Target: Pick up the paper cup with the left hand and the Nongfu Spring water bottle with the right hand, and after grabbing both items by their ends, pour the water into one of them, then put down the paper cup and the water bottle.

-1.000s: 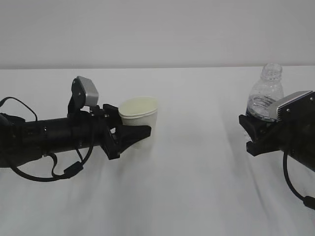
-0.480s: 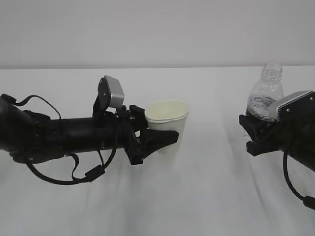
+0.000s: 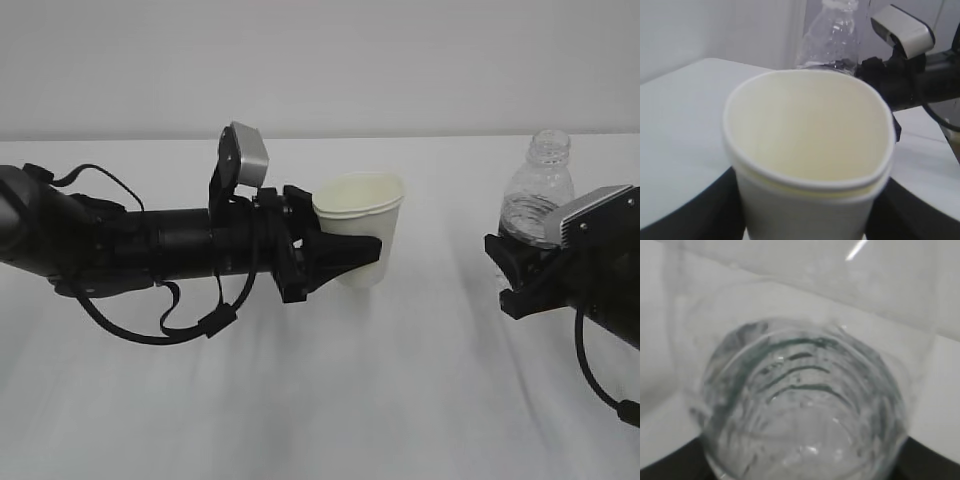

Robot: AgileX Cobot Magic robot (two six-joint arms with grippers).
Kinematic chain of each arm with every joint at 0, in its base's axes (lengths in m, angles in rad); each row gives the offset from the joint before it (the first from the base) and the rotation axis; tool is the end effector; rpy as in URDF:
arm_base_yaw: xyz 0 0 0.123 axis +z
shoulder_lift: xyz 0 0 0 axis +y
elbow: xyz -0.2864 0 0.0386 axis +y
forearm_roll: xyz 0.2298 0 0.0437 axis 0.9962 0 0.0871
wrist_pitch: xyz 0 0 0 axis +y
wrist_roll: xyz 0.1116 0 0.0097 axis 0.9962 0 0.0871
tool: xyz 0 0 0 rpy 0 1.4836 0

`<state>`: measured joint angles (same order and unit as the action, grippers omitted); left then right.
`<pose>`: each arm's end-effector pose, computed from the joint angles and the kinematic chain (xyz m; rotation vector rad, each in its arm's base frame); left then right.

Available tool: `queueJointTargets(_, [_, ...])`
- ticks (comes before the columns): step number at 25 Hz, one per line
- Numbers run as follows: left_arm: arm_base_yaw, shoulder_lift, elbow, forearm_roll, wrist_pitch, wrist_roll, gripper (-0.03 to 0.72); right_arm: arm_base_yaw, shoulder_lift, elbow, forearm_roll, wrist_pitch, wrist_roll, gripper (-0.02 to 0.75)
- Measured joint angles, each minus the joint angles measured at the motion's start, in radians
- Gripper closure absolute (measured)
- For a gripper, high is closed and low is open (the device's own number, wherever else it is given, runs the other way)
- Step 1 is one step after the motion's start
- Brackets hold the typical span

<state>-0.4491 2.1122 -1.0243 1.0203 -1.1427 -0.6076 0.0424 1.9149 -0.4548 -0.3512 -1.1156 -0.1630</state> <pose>0.3191 -0.2502 0.1549 1.0199 1.4681 -1.0918 0.3023 0.0475 0.1263 -0.5455 1.7576 0.0949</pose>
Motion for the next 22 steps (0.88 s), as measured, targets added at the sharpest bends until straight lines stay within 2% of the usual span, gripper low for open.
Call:
queueJointTargets(5, [-0.009, 0.087, -0.029, 0.007, -0.003, -0.026, 0.235, 0.0, 0.0, 0.0, 0.0, 0.0, -0.023, 0.318])
queueJointTargets(14, [-0.079, 0.098, -0.097, 0.073, -0.002, -0.031, 0.235, 0.0, 0.0, 0.0, 0.01, 0.0, -0.092, 0.318])
queueJointTargets(22, [-0.084, 0.098, -0.103, 0.08, -0.002, -0.031, 0.235, 0.0, 0.0, 0.0, 0.048, 0.008, -0.199, 0.318])
